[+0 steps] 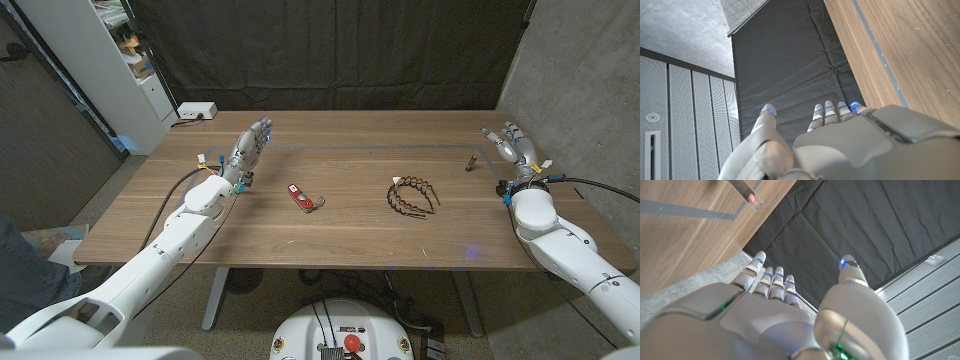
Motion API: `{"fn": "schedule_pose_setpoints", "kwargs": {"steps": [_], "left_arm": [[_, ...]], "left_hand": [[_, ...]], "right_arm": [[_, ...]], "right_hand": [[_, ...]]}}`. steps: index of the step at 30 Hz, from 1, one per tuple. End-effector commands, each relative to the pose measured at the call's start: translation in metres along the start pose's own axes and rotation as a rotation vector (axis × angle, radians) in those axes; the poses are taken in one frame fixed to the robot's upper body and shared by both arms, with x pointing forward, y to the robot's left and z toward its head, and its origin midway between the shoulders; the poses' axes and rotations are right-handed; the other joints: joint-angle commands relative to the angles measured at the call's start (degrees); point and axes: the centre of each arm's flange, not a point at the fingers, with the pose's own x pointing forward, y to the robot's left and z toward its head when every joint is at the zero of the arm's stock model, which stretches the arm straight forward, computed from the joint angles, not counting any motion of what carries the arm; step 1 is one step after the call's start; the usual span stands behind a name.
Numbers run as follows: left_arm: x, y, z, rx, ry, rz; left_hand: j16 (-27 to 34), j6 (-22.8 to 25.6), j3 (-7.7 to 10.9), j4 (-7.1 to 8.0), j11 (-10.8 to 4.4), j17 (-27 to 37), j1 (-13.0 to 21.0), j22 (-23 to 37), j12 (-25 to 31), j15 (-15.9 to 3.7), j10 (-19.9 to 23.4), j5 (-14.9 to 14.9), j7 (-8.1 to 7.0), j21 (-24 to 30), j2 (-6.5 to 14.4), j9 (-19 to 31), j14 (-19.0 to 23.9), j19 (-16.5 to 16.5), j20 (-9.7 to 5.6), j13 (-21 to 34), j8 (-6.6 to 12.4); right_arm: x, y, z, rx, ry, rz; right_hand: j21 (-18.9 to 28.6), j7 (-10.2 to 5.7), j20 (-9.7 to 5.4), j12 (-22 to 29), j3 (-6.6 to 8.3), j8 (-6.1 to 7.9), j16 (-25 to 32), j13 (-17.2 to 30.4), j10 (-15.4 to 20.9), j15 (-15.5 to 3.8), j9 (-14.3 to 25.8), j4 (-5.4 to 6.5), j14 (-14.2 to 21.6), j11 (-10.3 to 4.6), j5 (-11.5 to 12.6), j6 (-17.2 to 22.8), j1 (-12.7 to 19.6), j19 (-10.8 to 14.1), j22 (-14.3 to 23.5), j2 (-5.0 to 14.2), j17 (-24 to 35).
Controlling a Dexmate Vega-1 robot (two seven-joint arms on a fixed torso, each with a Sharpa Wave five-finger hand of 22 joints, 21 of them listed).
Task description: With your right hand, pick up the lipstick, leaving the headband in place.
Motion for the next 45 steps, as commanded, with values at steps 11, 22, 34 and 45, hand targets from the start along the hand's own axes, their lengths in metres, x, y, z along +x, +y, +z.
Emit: {"fn": "schedule_pose_setpoints", "kwargs": {"steps": [11, 22, 34, 45], "left_arm": [[0.003, 0.004, 0.004, 0.007, -0.007, -0.014], [-0.001, 0.005, 0.006, 0.01, -0.009, -0.007], [0.0, 0.002, 0.005, 0.009, -0.009, -0.012], [-0.001, -0.001, 0.006, 0.005, -0.018, -0.01]], "left_hand": [[0.0, 0.5, -0.3, 0.1, -0.17, 0.2, 0.7, 0.2, 0.0, 0.02, -0.2, -0.3, 0.14, 0.0, -0.1, 0.2, -0.6, -0.9, 0.18, 0.3, -0.05], [0.1, 0.6, -0.35, 0.12, -0.24, 0.2, 0.7, 0.2, -0.1, -0.09, -0.2, -0.3, 0.2, 0.1, -0.1, 0.2, -0.7, -1.0, 0.23, 0.3, -0.02], [0.1, 0.7, -0.43, 0.14, -0.27, 0.2, 0.7, 0.2, -0.1, -0.03, -0.3, -0.3, 0.23, 0.1, -0.1, 0.2, -0.7, -1.2, 0.32, 0.3, -0.03], [0.1, 0.7, -0.47, 0.15, -0.29, 0.2, 0.7, 0.2, -0.1, -0.09, -0.3, -0.3, 0.15, 0.1, -0.1, 0.2, -0.7, -1.4, 0.56, 0.3, -0.04]], "right_arm": [[-0.006, 0.01, -0.008, -0.102, 0.027, -0.027], [-0.006, 0.011, -0.008, -0.148, 0.046, -0.035], [-0.004, 0.009, -0.012, -0.19, 0.079, -0.033], [-0.004, 0.008, -0.018, -0.215, 0.103, -0.045]], "right_hand": [[0.0, 0.37, -0.18, -0.6, -1.12, -0.17, -0.4, -0.1, -0.3, -0.24, 0.3, 0.03, -0.1, -0.93, 3.2, -6.2, 5.7, 0.3, 0.3, -1.72, -0.1], [0.4, 0.3, -0.52, -0.1, -3.04, 2.5, 0.0, -0.1, 0.7, -1.0, 0.3, 0.84, 0.8, -1.25, 4.2, 0.1, 8.9, 1.7, 0.3, -1.92, -0.1], [0.5, 1.17, 0.08, 0.4, -4.5, 3.28, 0.6, -0.1, 2.7, -0.76, 0.3, 1.46, 2.6, -0.74, 4.8, 4.1, 10.3, 3.0, 0.3, -1.28, 0.0], [0.9, 1.03, 0.41, 0.9, -5.85, 3.63, 1.3, -0.1, 5.4, -0.92, 0.3, 2.03, 4.9, -0.44, 5.2, 6.8, 10.7, 4.7, 0.3, -0.83, 0.1]]}}
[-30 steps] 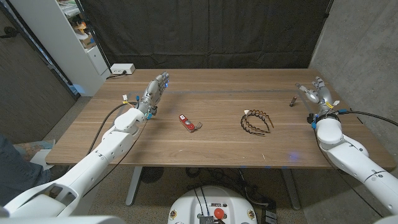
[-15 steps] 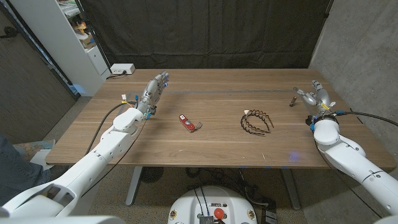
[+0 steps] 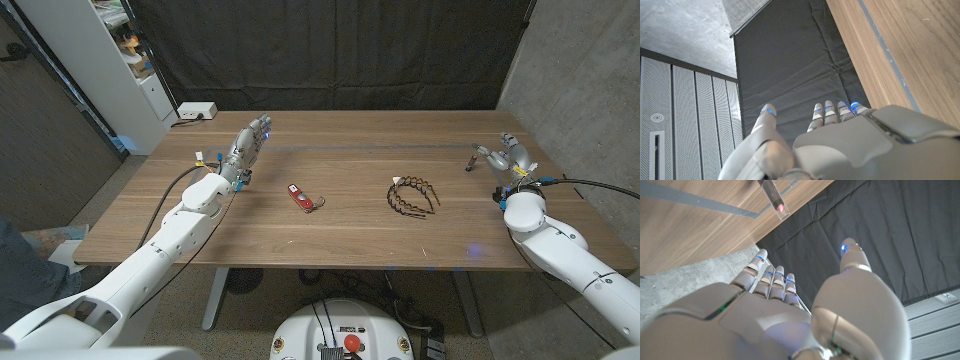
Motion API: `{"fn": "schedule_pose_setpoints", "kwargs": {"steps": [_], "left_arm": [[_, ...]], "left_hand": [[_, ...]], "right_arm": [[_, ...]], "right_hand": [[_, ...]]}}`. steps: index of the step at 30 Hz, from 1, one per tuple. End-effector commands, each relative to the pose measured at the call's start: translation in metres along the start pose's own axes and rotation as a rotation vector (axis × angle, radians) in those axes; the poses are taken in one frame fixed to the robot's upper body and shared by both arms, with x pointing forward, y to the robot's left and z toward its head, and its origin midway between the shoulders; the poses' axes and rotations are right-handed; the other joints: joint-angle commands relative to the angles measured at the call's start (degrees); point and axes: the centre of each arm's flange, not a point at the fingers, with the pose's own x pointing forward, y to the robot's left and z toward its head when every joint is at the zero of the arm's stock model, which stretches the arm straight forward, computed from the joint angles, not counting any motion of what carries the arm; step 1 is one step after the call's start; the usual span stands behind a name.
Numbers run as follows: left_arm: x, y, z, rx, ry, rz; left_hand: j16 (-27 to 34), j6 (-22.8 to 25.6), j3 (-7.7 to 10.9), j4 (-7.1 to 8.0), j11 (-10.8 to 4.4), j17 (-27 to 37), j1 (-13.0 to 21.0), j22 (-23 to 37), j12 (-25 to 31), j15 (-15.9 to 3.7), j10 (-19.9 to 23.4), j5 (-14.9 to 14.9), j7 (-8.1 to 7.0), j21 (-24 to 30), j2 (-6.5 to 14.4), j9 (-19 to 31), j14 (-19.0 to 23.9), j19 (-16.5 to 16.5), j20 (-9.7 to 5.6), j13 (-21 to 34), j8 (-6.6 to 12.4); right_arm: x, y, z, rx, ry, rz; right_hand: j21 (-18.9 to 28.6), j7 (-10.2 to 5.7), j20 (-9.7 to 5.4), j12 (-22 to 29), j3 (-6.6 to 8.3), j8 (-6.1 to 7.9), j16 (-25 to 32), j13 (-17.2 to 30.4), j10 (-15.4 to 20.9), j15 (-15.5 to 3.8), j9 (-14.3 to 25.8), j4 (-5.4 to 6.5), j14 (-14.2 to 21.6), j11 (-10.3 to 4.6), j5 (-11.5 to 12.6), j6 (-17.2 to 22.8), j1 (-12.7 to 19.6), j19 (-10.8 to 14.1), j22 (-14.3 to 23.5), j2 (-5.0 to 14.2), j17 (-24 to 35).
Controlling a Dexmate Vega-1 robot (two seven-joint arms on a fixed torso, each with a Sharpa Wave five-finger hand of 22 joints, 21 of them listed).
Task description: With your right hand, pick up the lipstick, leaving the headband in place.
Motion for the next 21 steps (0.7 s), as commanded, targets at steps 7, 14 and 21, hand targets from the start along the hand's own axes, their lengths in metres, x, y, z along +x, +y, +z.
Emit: {"fn": "schedule_pose_setpoints", "kwargs": {"steps": [7, 14, 21], "left_arm": [[-0.002, -0.004, 0.003, 0.002, -0.009, 0.005], [-0.001, -0.006, 0.004, 0.009, -0.007, 0.004], [0.0, -0.006, 0.003, 0.005, -0.003, 0.002]], "left_hand": [[0.1, 0.3, -0.32, -0.01, -0.29, 0.2, 0.7, 0.2, -0.1, 0.1, -0.2, -0.3, -0.18, 0.1, -0.1, 0.2, -0.5, -1.2, 0.33, 0.3, -0.06], [0.1, 0.3, -0.35, -0.01, -0.34, 0.2, 0.7, 0.2, -0.1, 0.09, -0.3, -0.3, -0.23, 0.1, -0.1, 0.2, -0.5, -1.3, 0.35, 0.3, -0.06], [0.1, 0.3, -0.37, 0.0, -0.38, 0.2, 0.7, 0.2, -0.1, 0.08, -0.3, -0.3, -0.23, 0.1, 0.0, 0.2, -0.6, -1.3, 0.39, 0.3, -0.07]], "right_arm": [[0.001, 0.003, -0.008, -0.046, 0.043, -0.007], [0.004, 0.01, -0.01, -0.058, 0.053, -0.001], [0.007, 0.015, -0.01, -0.066, 0.062, 0.005]], "right_hand": [[0.6, -0.1, 0.35, 0.7, -0.97, 0.57, 0.7, 0.2, 2.5, 0.0, 0.3, 0.33, 2.2, -0.22, 0.8, 2.4, 1.0, 2.0, 0.4, 0.23, 0.3], [0.5, -0.37, 0.28, 0.8, -1.5, 0.5, 0.8, 0.2, 3.9, -0.37, 0.4, 0.5, 2.8, -0.53, 1.0, 3.3, 1.6, 2.4, 0.4, 0.76, 0.4], [0.4, -0.8, 0.15, 0.7, -1.89, 0.5, 0.7, 0.2, 4.5, -0.68, 0.4, 0.6, 3.0, -0.75, 1.2, 4.1, 2.0, 2.5, 0.4, 1.04, 0.5]]}}
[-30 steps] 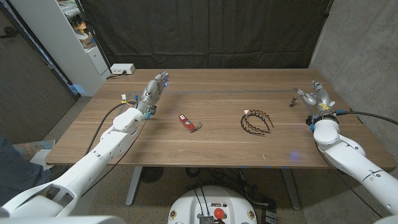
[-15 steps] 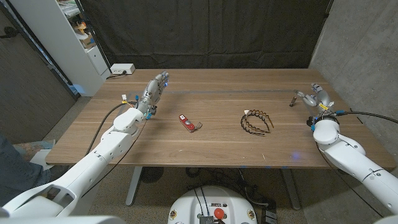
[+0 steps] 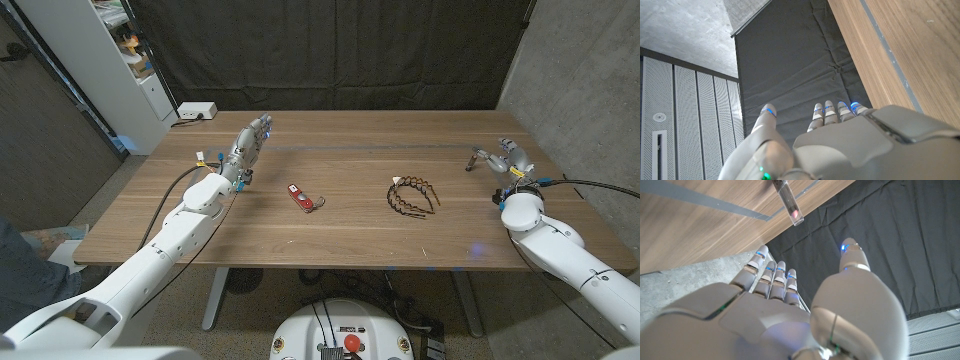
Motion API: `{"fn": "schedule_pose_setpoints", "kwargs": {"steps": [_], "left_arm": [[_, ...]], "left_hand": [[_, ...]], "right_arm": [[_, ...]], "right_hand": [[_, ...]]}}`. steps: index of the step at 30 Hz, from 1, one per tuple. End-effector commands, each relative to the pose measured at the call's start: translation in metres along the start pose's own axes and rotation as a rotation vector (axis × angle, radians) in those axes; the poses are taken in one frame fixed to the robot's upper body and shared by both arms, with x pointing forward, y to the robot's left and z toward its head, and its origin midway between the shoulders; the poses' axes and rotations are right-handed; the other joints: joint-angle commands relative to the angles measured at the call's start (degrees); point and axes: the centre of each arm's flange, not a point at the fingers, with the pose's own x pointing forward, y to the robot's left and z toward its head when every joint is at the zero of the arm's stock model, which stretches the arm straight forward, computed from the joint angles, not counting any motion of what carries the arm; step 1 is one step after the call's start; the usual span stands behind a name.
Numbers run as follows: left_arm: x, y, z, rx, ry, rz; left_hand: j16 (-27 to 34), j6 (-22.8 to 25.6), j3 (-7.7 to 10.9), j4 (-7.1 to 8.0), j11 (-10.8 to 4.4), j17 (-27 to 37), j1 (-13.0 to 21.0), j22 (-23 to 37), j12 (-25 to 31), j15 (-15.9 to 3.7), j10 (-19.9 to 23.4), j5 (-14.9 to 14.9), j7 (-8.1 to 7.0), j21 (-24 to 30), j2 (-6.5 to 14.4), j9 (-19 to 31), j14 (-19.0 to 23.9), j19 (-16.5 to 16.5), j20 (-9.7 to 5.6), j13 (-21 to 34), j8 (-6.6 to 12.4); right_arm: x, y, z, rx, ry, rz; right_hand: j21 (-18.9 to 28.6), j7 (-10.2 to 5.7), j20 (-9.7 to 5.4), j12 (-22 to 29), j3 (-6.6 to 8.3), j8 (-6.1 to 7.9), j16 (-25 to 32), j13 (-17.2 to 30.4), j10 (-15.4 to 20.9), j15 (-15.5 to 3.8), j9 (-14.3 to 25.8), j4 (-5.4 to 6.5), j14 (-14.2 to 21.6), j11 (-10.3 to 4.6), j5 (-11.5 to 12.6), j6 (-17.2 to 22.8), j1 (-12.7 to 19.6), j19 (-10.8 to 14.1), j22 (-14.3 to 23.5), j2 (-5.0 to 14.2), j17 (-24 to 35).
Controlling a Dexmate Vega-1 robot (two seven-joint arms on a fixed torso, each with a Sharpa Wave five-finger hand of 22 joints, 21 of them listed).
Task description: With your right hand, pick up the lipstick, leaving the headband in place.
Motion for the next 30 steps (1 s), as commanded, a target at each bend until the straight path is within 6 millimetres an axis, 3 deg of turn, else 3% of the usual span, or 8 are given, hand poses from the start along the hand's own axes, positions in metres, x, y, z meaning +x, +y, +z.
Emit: {"fn": "schedule_pose_setpoints", "kwargs": {"steps": [1, 16, 30], "left_arm": [[0.001, -0.001, -0.001, 0.005, 0.009, 0.001], [0.006, 0.0, 0.003, 0.011, 0.003, -0.002], [0.014, 0.001, 0.002, 0.009, 0.008, -0.009]], "left_hand": [[0.1, 0.0, -0.22, -0.16, -0.37, 0.2, 0.7, 0.2, -0.1, 0.07, -0.3, -0.3, 0.04, 0.1, 0.0, 0.2, -0.6, -1.4, 0.4, 0.3, -0.08], [0.1, 0.0, -0.27, -0.15, -0.43, 0.2, 0.7, 0.2, -0.1, 0.03, -0.3, -0.3, 0.04, 0.1, 0.0, 0.2, -0.6, -1.4, 0.41, 0.3, -0.06], [0.1, 0.1, -0.32, -0.15, -0.35, 0.2, 0.7, 0.2, -0.1, -0.02, -0.3, -0.3, -0.01, 0.2, 0.0, 0.2, -0.6, -1.5, 0.42, 0.3, -0.05]], "right_arm": [[0.005, 0.009, -0.002, -0.014, 0.019, 0.01], [0.01, 0.016, 0.003, -0.026, 0.019, 0.02], [0.017, 0.017, 0.003, -0.072, 0.028, 0.029]], "right_hand": [[0.4, -0.07, 0.01, 0.3, -0.47, 0.25, 0.3, 0.1, 0.8, -0.07, 0.1, -0.07, 0.6, 0.01, 0.3, 0.9, 0.8, 0.4, 0.1, 0.18, 0.2], [0.2, -0.53, -0.39, 0.1, -0.9, -0.07, 0.4, 0.1, 1.7, -0.5, 0.1, -0.1, 1.1, -0.23, 0.7, 1.5, 2.2, 0.5, 0.2, 1.02, 0.3], [0.4, 0.01, -0.83, 1.0, -1.94, 0.81, 2.3, 0.2, 6.6, -1.26, 0.1, 0.19, 6.3, -0.28, 1.2, 6.0, 3.6, 2.0, 0.2, 2.05, 0.7]]}}
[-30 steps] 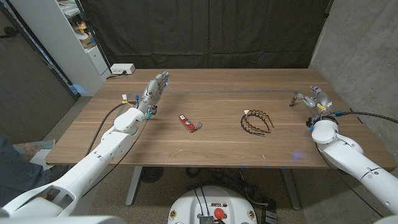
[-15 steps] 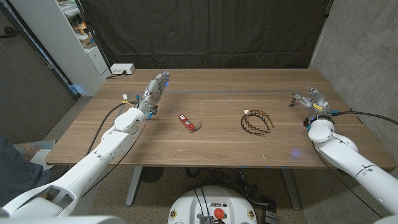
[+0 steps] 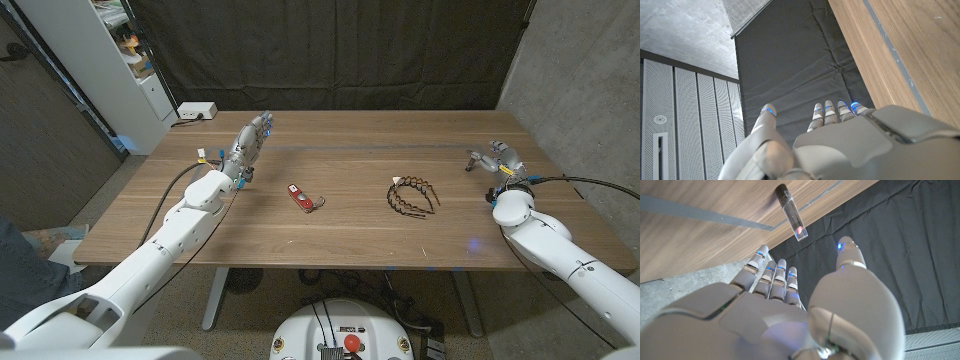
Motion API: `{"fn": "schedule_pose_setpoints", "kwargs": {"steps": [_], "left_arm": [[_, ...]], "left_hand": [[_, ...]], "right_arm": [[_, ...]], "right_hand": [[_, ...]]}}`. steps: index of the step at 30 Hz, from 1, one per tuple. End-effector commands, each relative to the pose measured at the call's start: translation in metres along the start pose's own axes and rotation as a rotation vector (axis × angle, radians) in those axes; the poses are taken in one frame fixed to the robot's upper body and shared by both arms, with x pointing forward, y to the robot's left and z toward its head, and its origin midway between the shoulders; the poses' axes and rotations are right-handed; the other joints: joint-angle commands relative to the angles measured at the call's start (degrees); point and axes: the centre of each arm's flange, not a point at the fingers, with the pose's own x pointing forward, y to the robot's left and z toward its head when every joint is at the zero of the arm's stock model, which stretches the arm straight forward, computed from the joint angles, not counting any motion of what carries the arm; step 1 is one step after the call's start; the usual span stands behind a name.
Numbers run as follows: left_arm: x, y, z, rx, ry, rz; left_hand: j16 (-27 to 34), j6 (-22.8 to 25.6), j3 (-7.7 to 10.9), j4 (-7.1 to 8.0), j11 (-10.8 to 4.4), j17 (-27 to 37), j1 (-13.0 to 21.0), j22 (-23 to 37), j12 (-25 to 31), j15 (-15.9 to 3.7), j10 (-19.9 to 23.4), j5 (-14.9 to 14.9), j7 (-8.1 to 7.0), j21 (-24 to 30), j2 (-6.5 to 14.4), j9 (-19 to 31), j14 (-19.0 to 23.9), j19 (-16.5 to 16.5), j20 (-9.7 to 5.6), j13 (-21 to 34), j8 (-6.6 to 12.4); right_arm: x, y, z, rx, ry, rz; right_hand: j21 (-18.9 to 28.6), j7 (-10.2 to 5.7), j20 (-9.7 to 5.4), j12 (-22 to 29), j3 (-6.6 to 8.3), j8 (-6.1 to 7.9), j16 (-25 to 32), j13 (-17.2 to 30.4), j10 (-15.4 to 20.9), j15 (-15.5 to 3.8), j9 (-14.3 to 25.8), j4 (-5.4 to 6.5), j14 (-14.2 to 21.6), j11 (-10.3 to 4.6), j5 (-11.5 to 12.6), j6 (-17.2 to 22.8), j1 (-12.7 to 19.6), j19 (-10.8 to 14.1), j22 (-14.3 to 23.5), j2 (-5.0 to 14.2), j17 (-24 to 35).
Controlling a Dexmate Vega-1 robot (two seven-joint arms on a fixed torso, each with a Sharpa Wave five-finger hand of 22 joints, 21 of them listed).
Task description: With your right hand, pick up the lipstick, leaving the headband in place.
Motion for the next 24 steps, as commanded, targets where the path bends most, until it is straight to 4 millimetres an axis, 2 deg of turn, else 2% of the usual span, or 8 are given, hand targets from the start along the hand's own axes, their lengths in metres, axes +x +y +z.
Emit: {"fn": "schedule_pose_setpoints", "kwargs": {"steps": [1, 11, 24], "left_arm": [[0.006, 0.001, -0.001, -0.003, 0.005, -0.006], [0.006, 0.001, -0.005, -0.01, 0.009, -0.009], [0.0, 0.003, -0.007, -0.01, 0.011, 0.0]], "left_hand": [[0.1, 0.1, -0.32, -0.15, -0.35, 0.2, 0.7, 0.2, -0.1, 0.0, -0.3, -0.3, -0.03, 0.2, 0.0, 0.2, -0.6, -1.5, 0.42, 0.3, -0.06], [0.1, 0.1, -0.35, -0.14, -0.41, 0.2, 0.8, 0.2, -0.1, 0.05, -0.3, -0.3, 0.03, 0.2, 0.0, 0.2, -0.7, -1.5, 0.41, 0.3, -0.06], [0.1, 0.1, -0.39, -0.14, -0.43, 0.2, 0.8, 0.2, -0.1, 0.0, -0.3, -0.3, 0.03, 0.2, 0.0, 0.2, -0.7, -1.6, 0.42, 0.3, -0.05]], "right_arm": [[0.006, 0.001, 0.001, -0.035, 0.007, 0.009], [0.007, 0.005, 0.001, -0.067, 0.019, 0.012], [0.006, 0.013, -0.003, -0.071, 0.039, 0.011]], "right_hand": [[0.4, 0.0, -0.01, 0.6, -0.36, 0.6, 0.5, 0.2, 1.2, -0.26, 0.1, 0.01, 1.2, -0.13, 0.5, 1.2, 1.2, 0.8, 0.2, 0.24, 0.2], [0.5, -0.24, -0.21, 0.7, -0.76, 0.75, 1.0, 0.2, 2.7, -0.64, 0.1, 0.05, 2.5, -0.63, 0.8, 2.6, 1.9, 1.6, 0.2, 0.61, 0.4], [0.7, -0.21, -0.64, 1.1, -1.37, 1.15, 1.8, 0.3, 5.5, -1.06, 0.2, 0.24, 4.7, -0.42, 1.0, 5.1, 2.6, 2.8, 0.2, 1.23, 0.6]]}}
